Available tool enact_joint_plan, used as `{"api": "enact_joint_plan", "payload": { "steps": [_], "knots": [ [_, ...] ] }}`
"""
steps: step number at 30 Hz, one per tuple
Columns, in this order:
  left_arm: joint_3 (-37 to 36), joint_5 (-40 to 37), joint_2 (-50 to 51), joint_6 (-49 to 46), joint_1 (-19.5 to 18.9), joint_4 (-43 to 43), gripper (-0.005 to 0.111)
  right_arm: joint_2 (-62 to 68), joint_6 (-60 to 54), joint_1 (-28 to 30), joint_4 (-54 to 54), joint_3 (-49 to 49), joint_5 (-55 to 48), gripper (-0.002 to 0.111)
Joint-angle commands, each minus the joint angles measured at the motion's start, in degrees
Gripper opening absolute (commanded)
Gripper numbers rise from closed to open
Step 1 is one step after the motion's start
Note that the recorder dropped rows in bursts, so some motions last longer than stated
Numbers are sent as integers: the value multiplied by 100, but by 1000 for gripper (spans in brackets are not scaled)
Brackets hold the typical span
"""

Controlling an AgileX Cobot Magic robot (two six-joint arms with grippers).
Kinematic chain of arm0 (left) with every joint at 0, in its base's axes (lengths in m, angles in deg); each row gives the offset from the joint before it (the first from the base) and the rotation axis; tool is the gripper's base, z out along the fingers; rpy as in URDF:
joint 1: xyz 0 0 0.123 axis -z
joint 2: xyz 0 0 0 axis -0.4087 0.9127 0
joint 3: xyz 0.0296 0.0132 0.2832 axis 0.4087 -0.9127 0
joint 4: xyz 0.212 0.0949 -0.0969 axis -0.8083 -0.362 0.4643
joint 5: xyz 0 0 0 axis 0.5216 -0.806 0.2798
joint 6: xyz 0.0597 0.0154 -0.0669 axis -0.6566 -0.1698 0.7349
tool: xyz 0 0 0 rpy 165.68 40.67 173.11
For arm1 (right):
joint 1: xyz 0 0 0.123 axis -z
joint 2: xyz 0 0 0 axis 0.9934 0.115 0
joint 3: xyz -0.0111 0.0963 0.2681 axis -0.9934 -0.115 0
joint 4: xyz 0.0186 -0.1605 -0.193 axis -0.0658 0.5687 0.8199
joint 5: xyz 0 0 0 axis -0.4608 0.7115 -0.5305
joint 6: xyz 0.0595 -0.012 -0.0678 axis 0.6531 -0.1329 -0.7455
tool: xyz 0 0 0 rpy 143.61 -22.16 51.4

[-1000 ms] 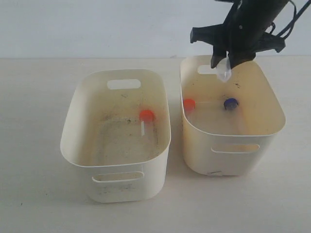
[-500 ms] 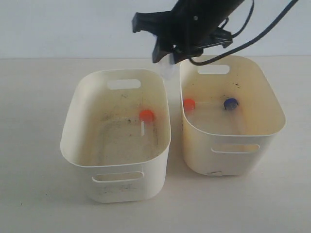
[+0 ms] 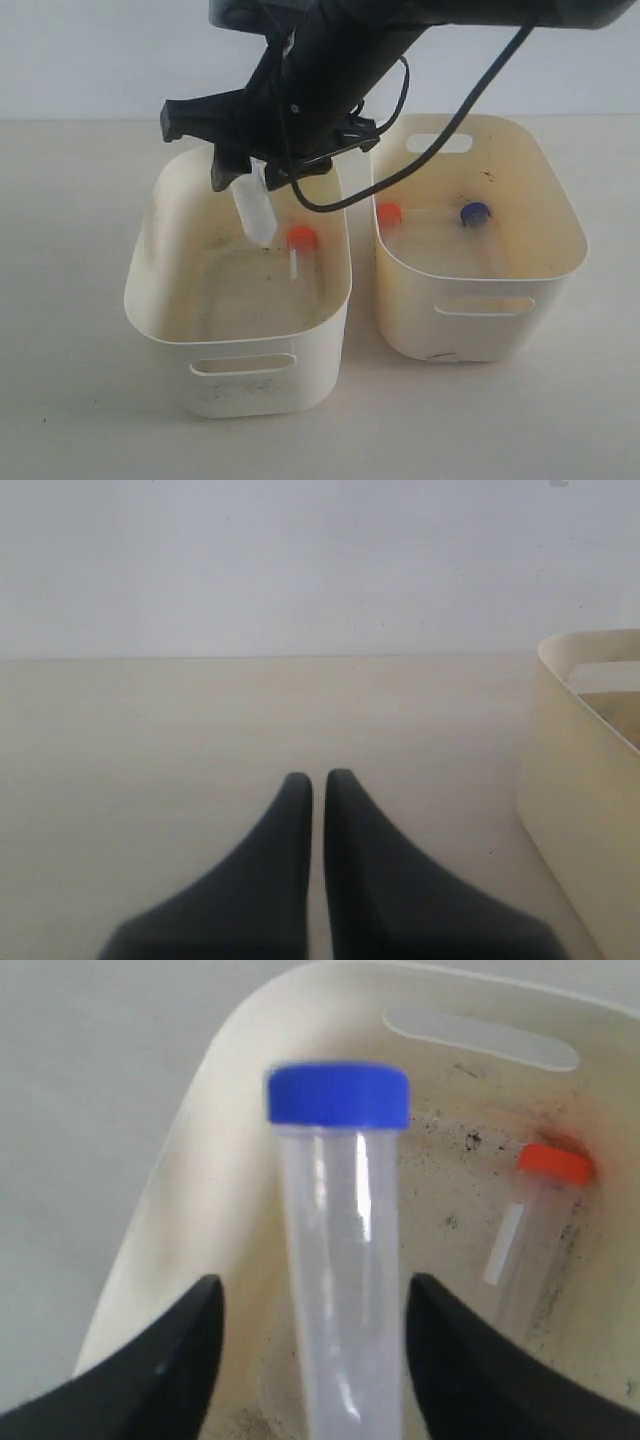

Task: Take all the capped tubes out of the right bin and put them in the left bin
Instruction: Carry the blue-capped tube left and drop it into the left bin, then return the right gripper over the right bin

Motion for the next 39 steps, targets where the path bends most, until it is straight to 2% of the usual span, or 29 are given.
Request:
{"api": "enact_joint_plan", "payload": {
  "steps": [1, 4, 8, 10, 18, 20, 23, 24, 30, 39],
  "knots": [
    [19, 45, -22, 11, 0, 11, 4, -36, 6, -21, -59, -5, 19, 69],
    [19, 45, -22, 11, 0, 11, 4, -47, 6, -21, -59, -5, 19, 64],
    [19, 45, -22, 11, 0, 11, 4, -125, 6, 37, 34, 5, 33, 48],
    [19, 45, -22, 11, 0, 11, 4, -214, 6, 147, 59, 16, 42, 44],
    [19, 45, -22, 11, 0, 11, 4, -624, 19, 1021, 216, 16, -118, 41],
    [19, 45, -22, 11, 0, 11, 4, -623, 19, 1245, 356, 16, -265, 31],
    [19, 45, -22, 11, 0, 11, 4, -585, 19, 1520, 620, 16, -400, 5],
    [19, 45, -22, 11, 0, 11, 4, -585, 31, 1602, 701, 16, -397, 0],
    [19, 45, -22, 11, 0, 11, 4, -533, 29, 1961, 1013, 16, -375, 0],
    [19, 45, -22, 11, 0, 11, 4, 136, -383, 2010, 1243, 16, -1020, 0]
  ]
}}
